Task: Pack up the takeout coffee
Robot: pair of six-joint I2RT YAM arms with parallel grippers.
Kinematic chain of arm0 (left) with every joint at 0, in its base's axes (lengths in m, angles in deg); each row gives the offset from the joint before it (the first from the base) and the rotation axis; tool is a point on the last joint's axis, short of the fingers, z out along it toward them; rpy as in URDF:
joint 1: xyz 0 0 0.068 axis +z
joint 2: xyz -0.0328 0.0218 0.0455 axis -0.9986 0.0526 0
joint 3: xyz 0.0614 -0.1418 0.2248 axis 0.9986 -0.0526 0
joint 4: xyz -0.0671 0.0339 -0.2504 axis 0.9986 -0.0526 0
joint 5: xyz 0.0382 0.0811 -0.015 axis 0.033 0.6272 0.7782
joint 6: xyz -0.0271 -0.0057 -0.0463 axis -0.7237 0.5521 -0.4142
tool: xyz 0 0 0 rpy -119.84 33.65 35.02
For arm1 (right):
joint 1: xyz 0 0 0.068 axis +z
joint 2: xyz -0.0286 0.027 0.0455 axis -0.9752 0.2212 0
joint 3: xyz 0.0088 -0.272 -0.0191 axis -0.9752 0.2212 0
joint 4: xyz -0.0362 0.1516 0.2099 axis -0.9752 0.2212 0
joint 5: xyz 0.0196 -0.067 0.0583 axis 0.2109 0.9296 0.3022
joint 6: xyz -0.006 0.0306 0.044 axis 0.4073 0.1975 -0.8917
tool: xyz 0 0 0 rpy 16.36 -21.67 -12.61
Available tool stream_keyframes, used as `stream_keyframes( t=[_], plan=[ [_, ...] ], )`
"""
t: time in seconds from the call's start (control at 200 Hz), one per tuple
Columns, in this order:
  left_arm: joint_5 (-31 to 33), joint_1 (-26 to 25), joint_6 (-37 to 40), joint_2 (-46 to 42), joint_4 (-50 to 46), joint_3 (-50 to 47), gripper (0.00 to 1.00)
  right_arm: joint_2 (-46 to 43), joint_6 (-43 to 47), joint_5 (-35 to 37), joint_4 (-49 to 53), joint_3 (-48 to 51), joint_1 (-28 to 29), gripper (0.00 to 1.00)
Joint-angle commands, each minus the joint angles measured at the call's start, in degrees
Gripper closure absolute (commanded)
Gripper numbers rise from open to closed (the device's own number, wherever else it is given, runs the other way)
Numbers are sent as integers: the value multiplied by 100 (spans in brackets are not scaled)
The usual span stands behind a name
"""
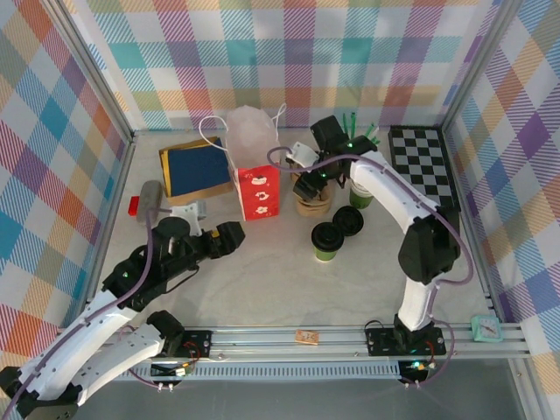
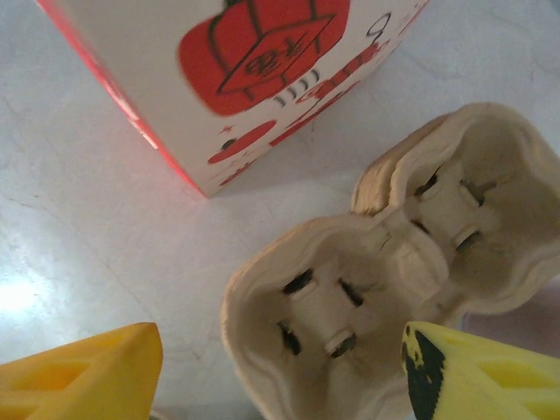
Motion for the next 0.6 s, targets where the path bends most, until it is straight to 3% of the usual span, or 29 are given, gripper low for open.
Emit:
stream_keyframes(
  t=[0.0, 0.145, 0.405, 0.595],
  plan=[
    [155, 78, 114, -171, -332, -23, 13, 366, 550, -113, 745, -640, -32, 28],
    [144, 113, 90, -247, -375, -76, 13, 666, 461, -155, 1316, -1050, -14, 31],
    [114, 165, 112, -206, -394, -84, 13, 405, -170, 189, 1206, -395, 478, 29],
    [102, 184, 113, -208, -398, -107, 13, 506, -402, 463, 1079, -248, 512, 31]
  ],
)
